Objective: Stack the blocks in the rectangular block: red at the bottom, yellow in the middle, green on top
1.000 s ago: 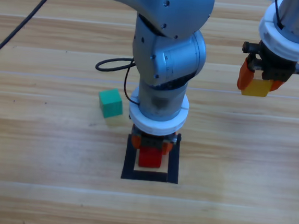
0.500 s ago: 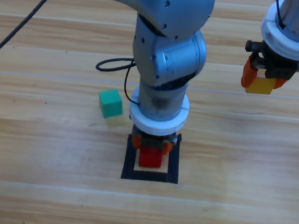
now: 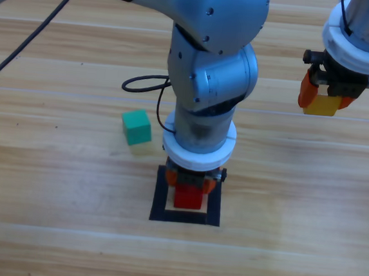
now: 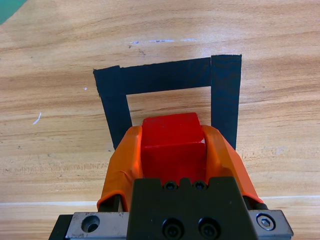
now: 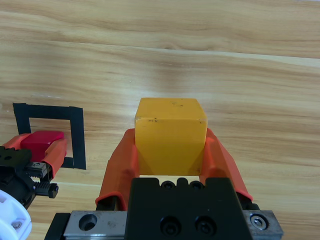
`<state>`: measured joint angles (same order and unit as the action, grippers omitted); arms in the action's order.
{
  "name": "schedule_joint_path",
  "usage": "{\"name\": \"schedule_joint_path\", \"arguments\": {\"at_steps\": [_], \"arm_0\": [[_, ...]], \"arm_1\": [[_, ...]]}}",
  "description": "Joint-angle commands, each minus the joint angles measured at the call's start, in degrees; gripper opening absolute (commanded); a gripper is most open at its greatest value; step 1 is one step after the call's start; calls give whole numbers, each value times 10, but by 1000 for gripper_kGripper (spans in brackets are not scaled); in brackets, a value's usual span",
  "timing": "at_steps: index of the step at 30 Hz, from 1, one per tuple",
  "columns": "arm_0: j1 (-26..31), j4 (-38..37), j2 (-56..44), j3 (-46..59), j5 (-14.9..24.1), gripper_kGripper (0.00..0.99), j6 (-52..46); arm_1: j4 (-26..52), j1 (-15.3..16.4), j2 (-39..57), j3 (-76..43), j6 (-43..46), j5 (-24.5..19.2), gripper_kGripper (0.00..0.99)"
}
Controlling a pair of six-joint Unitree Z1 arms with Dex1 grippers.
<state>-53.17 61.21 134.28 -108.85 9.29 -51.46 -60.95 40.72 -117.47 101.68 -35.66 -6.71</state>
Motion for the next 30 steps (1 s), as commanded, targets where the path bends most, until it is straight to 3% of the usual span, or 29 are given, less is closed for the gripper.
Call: {"name": "schedule_joint_path", "arguments": {"at_steps": [1,6,10,12,19,30], "arm_0": [[-11,-8,37,0,5,103,-6],[-12,-8,39,-1,6,325,-9],[-16,-8,38,-2,8,727,-14],[-17,-8,38,-1,9,833,-15],[-23,-8,34,-6,10,910,-18],[-26,8,-32,-31,33,911,-18]], "arm_1": [[8,-9,-11,-15,3,-6,0],[8,-9,-11,-15,3,-8,0],[8,-9,-13,-15,4,-8,0],[8,-9,-13,-15,3,-8,0],[8,-9,-14,-15,4,-3,0],[-3,5,-15,-16,12,-3,0]]}}
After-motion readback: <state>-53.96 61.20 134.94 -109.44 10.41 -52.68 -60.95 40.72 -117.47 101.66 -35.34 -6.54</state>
